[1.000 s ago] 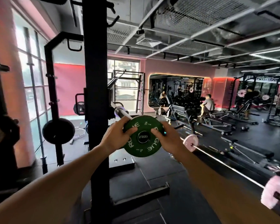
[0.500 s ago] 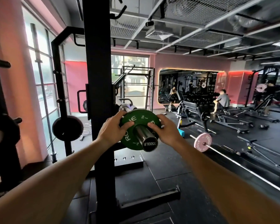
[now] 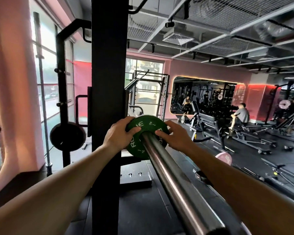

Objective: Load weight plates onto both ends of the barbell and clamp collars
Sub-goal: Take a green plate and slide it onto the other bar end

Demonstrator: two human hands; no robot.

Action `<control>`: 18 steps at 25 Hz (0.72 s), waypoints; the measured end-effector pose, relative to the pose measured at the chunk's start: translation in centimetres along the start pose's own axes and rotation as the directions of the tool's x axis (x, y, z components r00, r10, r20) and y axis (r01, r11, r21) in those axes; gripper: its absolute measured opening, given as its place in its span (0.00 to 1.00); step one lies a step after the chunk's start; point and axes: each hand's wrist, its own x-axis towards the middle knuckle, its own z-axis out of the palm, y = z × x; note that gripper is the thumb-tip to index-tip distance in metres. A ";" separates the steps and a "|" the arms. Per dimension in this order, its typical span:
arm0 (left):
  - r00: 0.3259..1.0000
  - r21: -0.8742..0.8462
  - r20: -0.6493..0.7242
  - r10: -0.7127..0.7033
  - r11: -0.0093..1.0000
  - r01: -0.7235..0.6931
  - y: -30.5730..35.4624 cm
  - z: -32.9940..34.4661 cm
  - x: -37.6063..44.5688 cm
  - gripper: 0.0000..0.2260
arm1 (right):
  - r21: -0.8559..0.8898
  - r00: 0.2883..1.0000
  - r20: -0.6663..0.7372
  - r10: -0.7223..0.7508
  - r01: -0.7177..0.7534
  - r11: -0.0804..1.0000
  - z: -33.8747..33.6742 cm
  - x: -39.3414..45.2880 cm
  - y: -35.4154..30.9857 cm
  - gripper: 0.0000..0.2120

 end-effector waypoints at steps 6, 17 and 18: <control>1.000 0.043 -0.015 -0.015 0.999 0.016 -4.6 1.8 6.2 0.19 | -0.072 0.999 0.031 0.013 -0.010 0.997 2.9 7.3 2.0 0.19; 0.989 0.176 0.104 -0.103 0.981 0.084 -1.5 -1.4 3.4 0.23 | -0.209 0.997 0.042 0.061 -0.051 0.977 -1.1 3.1 -2.3 0.19; 0.990 0.178 0.102 -0.093 0.981 0.074 -0.6 -2.8 2.3 0.22 | -0.201 0.998 0.039 0.049 -0.041 0.979 -2.3 1.7 -3.4 0.17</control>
